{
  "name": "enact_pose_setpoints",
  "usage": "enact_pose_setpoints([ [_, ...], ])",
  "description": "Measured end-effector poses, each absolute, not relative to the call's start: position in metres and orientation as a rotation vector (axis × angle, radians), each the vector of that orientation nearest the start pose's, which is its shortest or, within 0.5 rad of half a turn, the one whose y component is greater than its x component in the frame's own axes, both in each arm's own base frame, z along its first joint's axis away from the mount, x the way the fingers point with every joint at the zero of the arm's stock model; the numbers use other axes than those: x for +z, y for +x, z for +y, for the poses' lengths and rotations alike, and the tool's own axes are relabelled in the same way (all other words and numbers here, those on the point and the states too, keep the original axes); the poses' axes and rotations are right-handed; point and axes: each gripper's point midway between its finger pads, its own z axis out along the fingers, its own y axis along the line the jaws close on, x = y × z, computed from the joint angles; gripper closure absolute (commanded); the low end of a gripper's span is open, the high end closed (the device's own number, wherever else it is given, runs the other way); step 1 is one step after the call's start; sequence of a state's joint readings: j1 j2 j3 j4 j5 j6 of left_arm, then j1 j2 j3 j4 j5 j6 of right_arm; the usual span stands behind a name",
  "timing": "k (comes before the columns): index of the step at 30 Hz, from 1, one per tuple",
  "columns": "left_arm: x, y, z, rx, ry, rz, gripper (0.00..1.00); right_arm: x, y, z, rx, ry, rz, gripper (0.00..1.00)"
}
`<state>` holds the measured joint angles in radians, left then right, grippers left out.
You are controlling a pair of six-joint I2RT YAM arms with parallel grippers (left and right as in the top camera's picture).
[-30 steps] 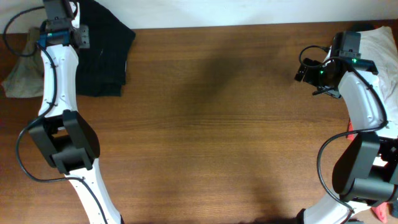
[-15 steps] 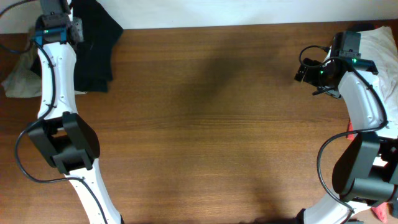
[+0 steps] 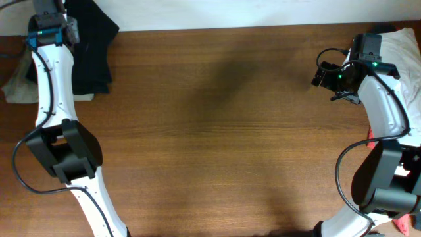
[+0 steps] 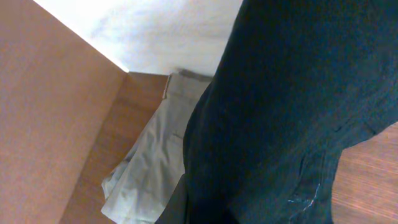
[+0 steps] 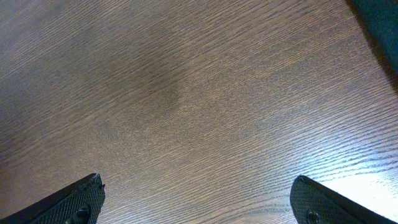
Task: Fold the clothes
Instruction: 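Carry the folded trousers with the left gripper onto the khaki trousers, then lower and adjust the black trousers on the khaki stack with the left gripper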
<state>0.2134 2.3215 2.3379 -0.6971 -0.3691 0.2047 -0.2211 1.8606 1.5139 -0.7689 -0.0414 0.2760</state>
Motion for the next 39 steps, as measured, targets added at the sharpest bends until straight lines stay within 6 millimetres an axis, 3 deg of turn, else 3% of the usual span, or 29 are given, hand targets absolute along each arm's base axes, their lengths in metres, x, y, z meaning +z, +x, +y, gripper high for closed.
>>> enact_pose_setpoints([
  [7, 0.213, 0.594, 0.226, 0.667, -0.275, 2.262, 0.98, 0.119, 0.445, -0.093, 0.073, 0.649, 2.607, 0.01],
  [15, 0.221, 0.605, 0.229, 0.693, -0.236, 2.210, 0.98, 0.119, 0.445, -0.093, 0.073, 0.648, 2.607, 0.01],
  [18, 0.211, 0.614, 0.234, 0.703, -0.227, 2.196, 0.98, 0.119, 0.445, -0.093, 0.073, 0.648, 2.608, 0.01],
  [20, 0.188, 0.622, 0.242, 0.739, -0.183, 2.212, 0.98, 0.119, 0.445, -0.093, 0.073, 0.649, 2.608, 0.01],
  [22, 0.181, 0.625, 0.252, 0.762, -0.178, 2.200, 0.98, 0.119, 0.445, -0.093, 0.073, 0.648, 2.607, 0.01],
  [34, 0.173, 0.622, 0.292, 0.823, -0.186, 2.169, 0.92, 0.119, 0.445, -0.093, 0.073, 0.649, 2.607, 0.01],
  [35, 0.173, 0.623, 0.295, 0.827, -0.192, 2.161, 0.89, 0.119, 0.445, -0.093, 0.073, 0.648, 2.608, 0.01],
  [36, 0.172, 0.624, 0.297, 0.829, -0.195, 2.152, 0.78, 0.119, 0.445, -0.093, 0.073, 0.648, 2.607, 0.01],
  [37, 0.170, 0.624, 0.299, 0.832, -0.195, 2.151, 0.45, 0.119, 0.445, -0.093, 0.073, 0.648, 2.607, 0.01],
  [38, 0.166, 0.625, 0.301, 0.834, -0.199, 2.151, 0.01, 0.119, 0.445, -0.093, 0.073, 0.649, 2.608, 0.01],
  [39, 0.160, 0.625, 0.304, 0.839, -0.196, 2.157, 0.01, 0.119, 0.445, -0.093, 0.073, 0.649, 2.607, 0.01],
])
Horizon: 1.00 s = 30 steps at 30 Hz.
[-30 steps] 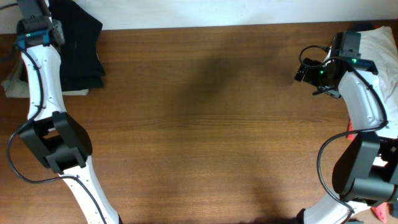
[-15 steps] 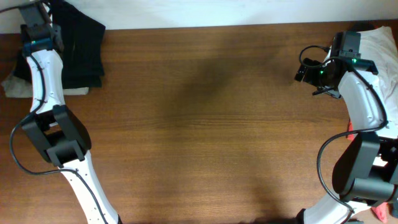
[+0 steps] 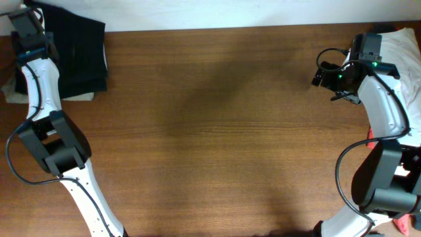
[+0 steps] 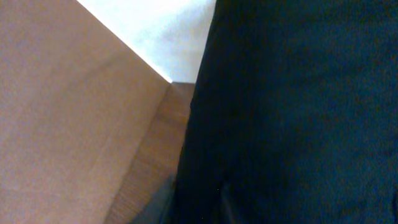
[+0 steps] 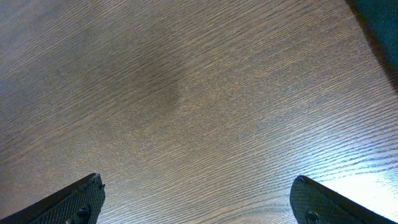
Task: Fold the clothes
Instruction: 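Lower and adjust the black trousers on the khaki stack with the left gripper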
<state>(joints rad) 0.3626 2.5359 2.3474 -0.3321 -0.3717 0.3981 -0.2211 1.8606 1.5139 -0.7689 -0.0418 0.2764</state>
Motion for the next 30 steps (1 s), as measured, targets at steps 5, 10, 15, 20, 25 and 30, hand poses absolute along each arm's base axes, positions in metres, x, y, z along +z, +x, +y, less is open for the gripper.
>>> enact_pose_setpoints([
  [5, 0.141, 0.621, 0.314, 0.847, -0.211, 2.187, 0.01, 0.119, 0.445, -0.093, 0.073, 0.648, 2.608, 0.01],
  [10, 0.136, 0.615, 0.312, 0.862, -0.215, 2.228, 0.62, 0.119, 0.445, -0.093, 0.073, 0.648, 2.607, 0.01],
  [15, 0.109, 0.601, 0.293, 0.807, -0.231, 2.366, 0.99, 0.119, 0.445, -0.093, 0.073, 0.649, 2.607, 0.01],
  [20, 0.093, 0.583, 0.292, 0.732, -0.358, 2.433, 0.99, 0.119, 0.445, -0.093, 0.073, 0.649, 2.607, 0.01],
  [25, 0.071, 0.563, 0.312, 0.668, -0.437, 2.494, 0.99, 0.119, 0.445, -0.093, 0.073, 0.648, 2.607, 0.01],
  [30, 0.026, 0.542, 0.328, 0.641, -0.486, 2.589, 0.99, 0.119, 0.445, -0.093, 0.073, 0.648, 2.607, 0.01],
])
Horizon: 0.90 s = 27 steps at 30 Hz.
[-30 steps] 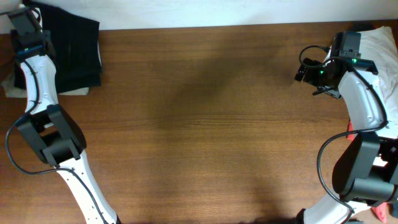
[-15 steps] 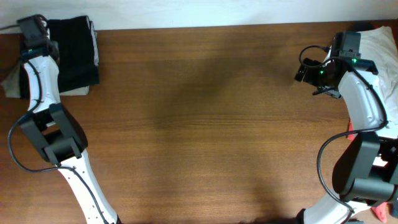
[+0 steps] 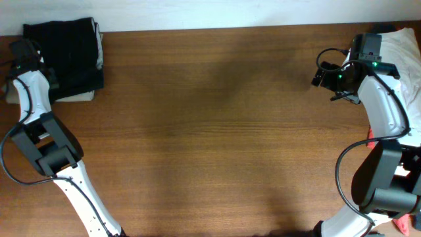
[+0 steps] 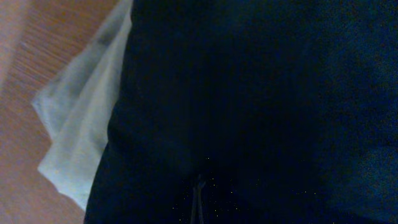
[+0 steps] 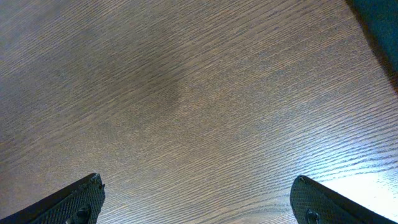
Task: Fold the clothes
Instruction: 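Lower and adjust the black trousers on the khaki stack with the left gripper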
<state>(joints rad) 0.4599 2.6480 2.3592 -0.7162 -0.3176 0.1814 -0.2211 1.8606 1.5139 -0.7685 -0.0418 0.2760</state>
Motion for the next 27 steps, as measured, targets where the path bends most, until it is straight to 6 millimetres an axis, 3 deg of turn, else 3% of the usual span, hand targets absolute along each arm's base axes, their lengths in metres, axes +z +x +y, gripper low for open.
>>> enact_pose_setpoints([
  [9, 0.023, 0.506, 0.366, 0.654, -0.596, 2.628, 0.99, 0.119, 0.445, -0.093, 0.073, 0.648, 2.608, 0.01],
  [12, 0.035, 0.508, 0.368, 0.664, -0.619, 2.603, 0.99, 0.119, 0.445, -0.093, 0.073, 0.649, 2.607, 0.01],
  [14, 0.056, 0.518, 0.363, 0.611, -0.619, 2.552, 0.99, 0.119, 0.445, -0.093, 0.073, 0.649, 2.608, 0.01],
  [15, 0.068, 0.525, 0.358, 0.569, -0.612, 2.522, 0.99, 0.119, 0.445, -0.093, 0.073, 0.649, 2.608, 0.01],
  [19, 0.163, 0.580, 0.313, 0.276, -0.544, 2.250, 0.99, 0.119, 0.445, -0.093, 0.073, 0.648, 2.607, 0.01],
  [21, 0.188, 0.602, 0.284, 0.154, -0.485, 2.170, 0.99, 0.119, 0.445, -0.093, 0.073, 0.648, 2.607, 0.01],
  [25, 0.182, 0.629, 0.239, 0.041, -0.409, 2.161, 0.99, 0.119, 0.445, -0.093, 0.073, 0.649, 2.608, 0.01],
  [27, 0.164, 0.639, 0.220, 0.003, -0.381, 2.186, 0.99, 0.119, 0.445, -0.093, 0.073, 0.649, 2.608, 0.01],
])
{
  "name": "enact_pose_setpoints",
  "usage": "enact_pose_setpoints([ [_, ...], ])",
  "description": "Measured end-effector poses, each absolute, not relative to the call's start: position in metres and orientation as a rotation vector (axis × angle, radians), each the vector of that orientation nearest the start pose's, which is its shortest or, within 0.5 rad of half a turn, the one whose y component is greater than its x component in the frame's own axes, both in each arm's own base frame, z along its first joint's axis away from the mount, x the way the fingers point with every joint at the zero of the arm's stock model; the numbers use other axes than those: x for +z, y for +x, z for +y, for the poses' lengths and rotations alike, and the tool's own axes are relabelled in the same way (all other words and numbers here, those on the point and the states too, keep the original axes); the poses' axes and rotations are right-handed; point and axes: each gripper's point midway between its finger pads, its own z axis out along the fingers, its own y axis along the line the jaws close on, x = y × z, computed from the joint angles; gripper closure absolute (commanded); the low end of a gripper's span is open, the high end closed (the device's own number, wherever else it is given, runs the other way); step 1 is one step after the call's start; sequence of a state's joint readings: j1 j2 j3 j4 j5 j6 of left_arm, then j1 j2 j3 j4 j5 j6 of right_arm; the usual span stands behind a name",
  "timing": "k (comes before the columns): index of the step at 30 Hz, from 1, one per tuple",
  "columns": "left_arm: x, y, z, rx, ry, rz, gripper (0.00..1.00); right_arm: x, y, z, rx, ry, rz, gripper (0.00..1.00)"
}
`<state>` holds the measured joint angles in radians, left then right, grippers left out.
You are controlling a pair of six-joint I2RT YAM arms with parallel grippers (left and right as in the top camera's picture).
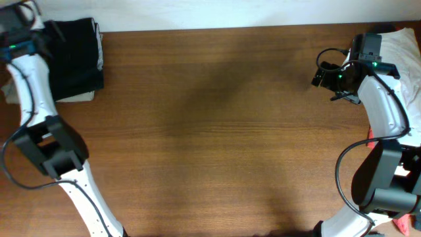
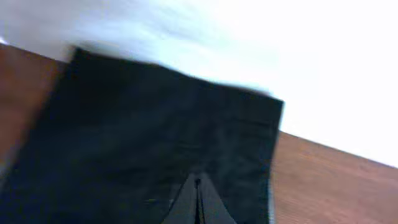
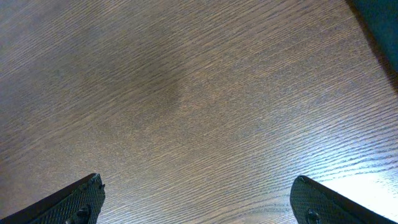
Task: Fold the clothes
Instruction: 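Lower and adjust the black trousers on the khaki stack with the left gripper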
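A black garment (image 1: 75,56) lies folded in the table's back left corner, on top of a pale beige garment (image 1: 77,97). In the left wrist view the black garment (image 2: 155,143) shows whole and flat. My left gripper (image 2: 198,194) is above it, fingers pressed together with nothing between them. Near the back right, my right gripper (image 3: 199,202) hangs open over bare wood, its fingers (image 3: 78,198) wide apart.
A heap of white clothes (image 1: 402,46) lies at the table's right edge behind the right arm. A dark cloth edge (image 3: 380,25) shows at the top right of the right wrist view. The brown wooden table (image 1: 217,131) meets a white wall at the back.
My left gripper was pressed close against the black garment; now it is raised clear of it and nearer the back wall. The garment stays on the pale one. The right arm has not moved.
The black garment first hung loosely from my left gripper over the beige garment at the back left corner. It then sat squarer over that pile, and then lay folded flat on it. Now the gripper is off it. The right gripper stayed open throughout.
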<state>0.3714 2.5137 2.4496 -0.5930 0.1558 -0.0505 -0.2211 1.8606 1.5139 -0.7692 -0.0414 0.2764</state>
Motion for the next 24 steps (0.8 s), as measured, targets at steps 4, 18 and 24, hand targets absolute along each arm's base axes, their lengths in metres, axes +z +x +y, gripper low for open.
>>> enact_pose_setpoints([
  [4, 0.085, 0.647, 0.195, -0.063, -0.369, 2.310, 0.99, 0.119, 0.445, -0.093, 0.073, 0.648, 2.608, 0.01],
  [18, 0.046, 0.617, 0.182, -0.122, -0.419, 2.490, 0.79, 0.119, 0.445, -0.093, 0.073, 0.649, 2.607, 0.01],
  [24, 0.133, 0.600, 0.156, -0.263, -0.379, 2.444, 0.63, 0.119, 0.445, -0.093, 0.073, 0.649, 2.608, 0.01],
])
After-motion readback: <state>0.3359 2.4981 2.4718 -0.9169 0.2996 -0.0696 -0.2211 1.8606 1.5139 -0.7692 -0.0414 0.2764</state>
